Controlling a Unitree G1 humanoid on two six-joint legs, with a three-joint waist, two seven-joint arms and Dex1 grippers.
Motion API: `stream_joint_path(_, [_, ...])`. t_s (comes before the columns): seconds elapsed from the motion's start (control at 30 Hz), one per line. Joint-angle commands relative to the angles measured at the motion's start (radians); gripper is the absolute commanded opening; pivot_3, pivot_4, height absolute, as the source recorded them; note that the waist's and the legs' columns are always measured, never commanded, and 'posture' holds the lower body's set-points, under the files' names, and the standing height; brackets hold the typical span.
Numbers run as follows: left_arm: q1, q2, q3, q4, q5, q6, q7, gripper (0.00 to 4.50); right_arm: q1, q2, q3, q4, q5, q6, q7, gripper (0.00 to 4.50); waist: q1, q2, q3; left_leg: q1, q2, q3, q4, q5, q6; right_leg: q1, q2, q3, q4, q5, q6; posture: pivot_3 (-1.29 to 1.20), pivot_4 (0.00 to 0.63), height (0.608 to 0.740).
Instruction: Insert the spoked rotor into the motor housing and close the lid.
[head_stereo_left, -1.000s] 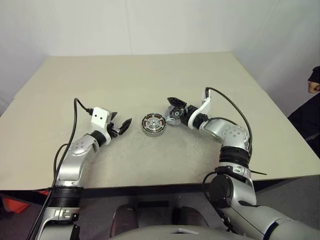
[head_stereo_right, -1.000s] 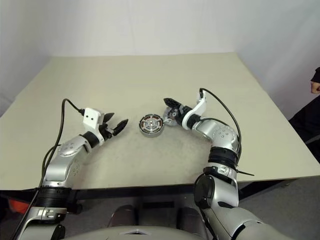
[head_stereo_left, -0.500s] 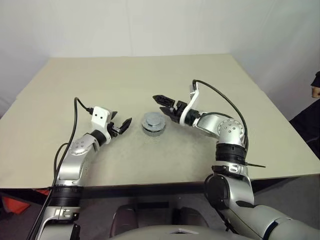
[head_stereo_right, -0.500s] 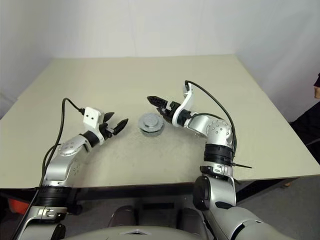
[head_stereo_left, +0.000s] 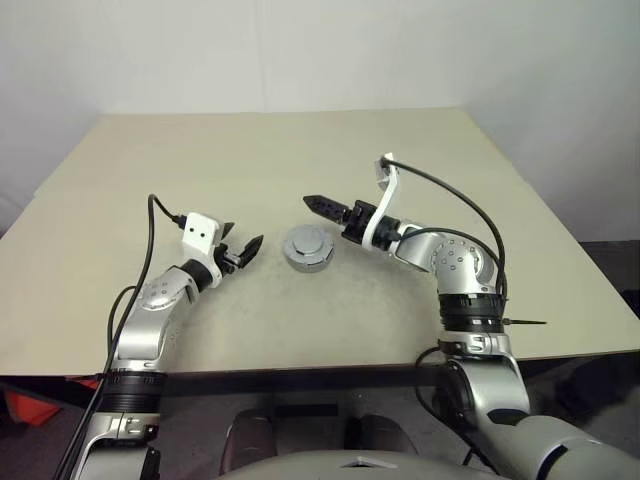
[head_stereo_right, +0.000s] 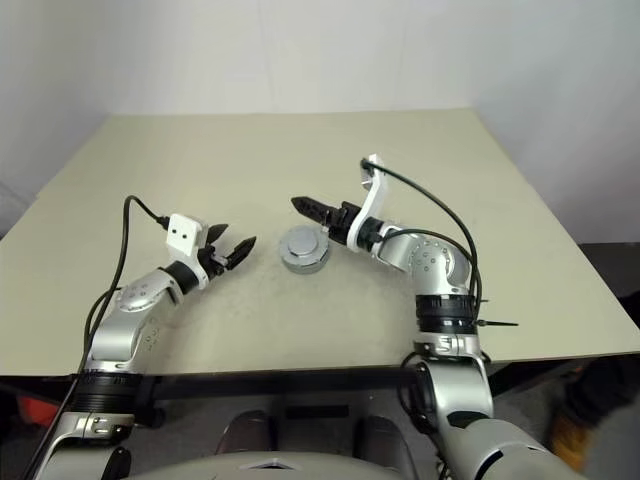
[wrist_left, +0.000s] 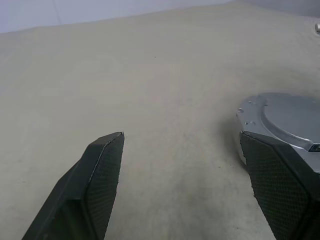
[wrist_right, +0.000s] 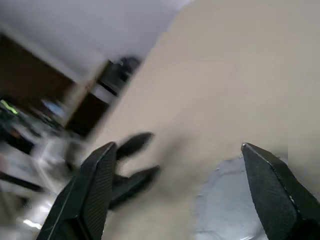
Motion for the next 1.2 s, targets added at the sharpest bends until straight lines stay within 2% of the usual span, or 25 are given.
stream_joint_path(0.03, [-0.019,0.009,0.012,-0.017,0.001,-0.019,0.003,3.86,0.021,-0.086,0.214,-0.009,-0.25,-0.329,0.168,4.47,0.0,0.0,0.0,0.0,0.0,0.0,0.0,0.0,0.0,0.0,0.0,0.0,0.0,0.0,0.0,0.0,0.0,0.74])
stream_joint_path(0.13, [-0.022,0.009,0.012,-0.015,0.002,-0.021,0.002,3.86,0.015,-0.098,0.271,0.083,-0.352,-0.489,0.212,4.47,-0.005,0.0,0.0,0.0,0.0,0.0,0.001,0.0,0.0,0.0,0.0,0.0,0.0,0.0,0.0,0.0,0.0,0.74])
stream_joint_path(0.33, [-0.019,0.01,0.011,-0.021,0.004,-0.02,0.002,3.86,0.0,-0.049,0.297,0.227,-0.44,-0.64,0.257,4.47,-0.006,0.0,0.0,-0.001,0.0,0.0,0.003,-0.001,0.003,0.0,0.0,0.0,0.001,0.0,-0.001,0.0,0.0,0.74])
stream_joint_path(0.87, [-0.002,0.015,0.017,-0.042,0.003,-0.018,0.012,3.86,-0.036,0.013,0.266,0.418,-0.52,-0.726,0.269,4.47,-0.008,0.0,0.0,0.0,0.0,0.0,0.005,-0.002,0.003,0.0,0.0,0.0,0.004,0.0,-0.002,0.0,0.0,0.74])
stream_joint_path(0.97, [-0.004,0.017,0.019,-0.039,0.003,-0.02,0.012,3.86,-0.037,0.017,0.259,0.429,-0.526,-0.727,0.266,3.88,-0.008,0.0,0.0,0.0,0.0,0.0,0.005,-0.002,0.003,0.0,0.0,0.0,0.004,0.0,-0.002,0.0,0.0,0.74])
stream_joint_path(1.03, [-0.005,0.018,0.02,-0.036,0.003,-0.021,0.011,3.86,-0.04,0.018,0.252,0.433,-0.526,-0.728,0.265,3.17,-0.008,-0.001,0.0,0.001,0.0,0.0,0.005,-0.002,0.003,0.0,0.0,0.0,0.004,0.0,-0.002,0.0,0.0,0.74])
stream_joint_path(1.2, [-0.006,0.019,0.019,-0.032,0.003,-0.023,0.01,3.86,-0.043,0.015,0.227,0.401,-0.5,-0.698,0.287,3.1,-0.008,-0.001,0.0,0.001,0.0,0.0,0.006,-0.002,0.004,0.0,0.0,0.0,0.005,0.0,-0.002,0.0,0.0,0.74])
